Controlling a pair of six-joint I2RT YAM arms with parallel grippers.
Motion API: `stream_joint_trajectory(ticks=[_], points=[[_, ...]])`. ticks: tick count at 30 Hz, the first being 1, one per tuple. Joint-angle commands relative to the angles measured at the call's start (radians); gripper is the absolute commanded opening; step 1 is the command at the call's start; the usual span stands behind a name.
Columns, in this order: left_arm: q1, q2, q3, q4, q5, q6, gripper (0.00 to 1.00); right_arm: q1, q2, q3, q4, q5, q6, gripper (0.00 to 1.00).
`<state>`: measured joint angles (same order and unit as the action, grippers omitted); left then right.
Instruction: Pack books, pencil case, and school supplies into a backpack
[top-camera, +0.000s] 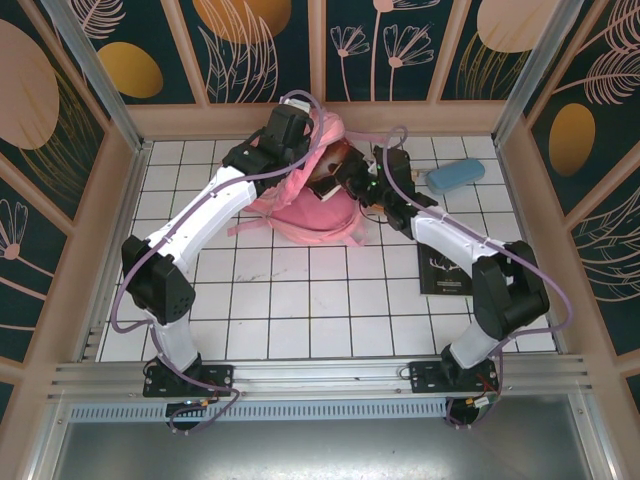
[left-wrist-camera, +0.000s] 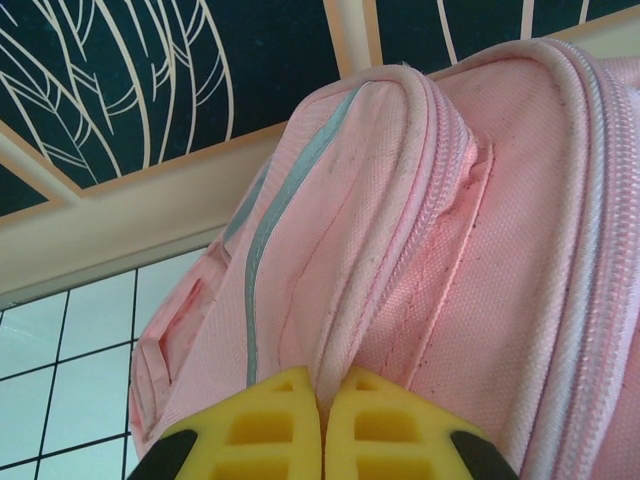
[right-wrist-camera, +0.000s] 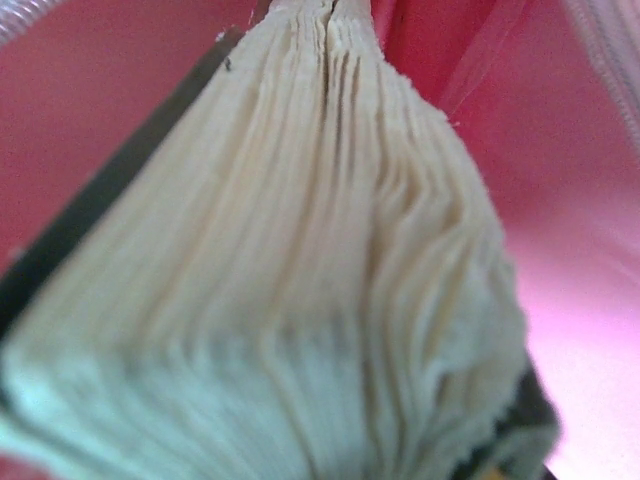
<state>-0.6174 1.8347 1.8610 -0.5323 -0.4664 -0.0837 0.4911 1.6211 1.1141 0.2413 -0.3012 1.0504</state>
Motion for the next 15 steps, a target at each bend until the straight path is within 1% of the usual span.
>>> stream_joint_trajectory(ticks=[1, 4, 7, 10, 12, 13, 15], points=[[0.000, -0.016, 0.089, 0.104, -0.025, -0.017, 0.00, 0.021, 0.074, 0.068, 0.080, -0.005, 0.009, 0.03], [0.000, -0.007, 0.101, 0.095, -0.019, -0.024, 0.00, 0.028, 0.162, 0.125, 0.078, 0.047, 0.050, 0.03], [0.001, 0.002, 0.118, 0.086, -0.012, -0.026, 0.00, 0.036, 0.266, 0.214, 0.106, 0.062, 0.071, 0.03], [0.001, 0.005, 0.125, 0.077, -0.008, -0.028, 0.00, 0.050, 0.365, 0.341, 0.074, 0.098, 0.053, 0.03], [0.000, 0.007, 0.124, 0.073, -0.007, -0.031, 0.01, 0.050, 0.425, 0.410, 0.024, 0.125, 0.086, 0.04], [0.001, 0.008, 0.124, 0.071, -0.006, -0.033, 0.01, 0.068, 0.453, 0.438, 0.018, 0.126, 0.109, 0.05], [0.001, 0.008, 0.121, 0.068, -0.003, -0.037, 0.01, 0.070, 0.499, 0.476, 0.005, 0.138, 0.148, 0.07]])
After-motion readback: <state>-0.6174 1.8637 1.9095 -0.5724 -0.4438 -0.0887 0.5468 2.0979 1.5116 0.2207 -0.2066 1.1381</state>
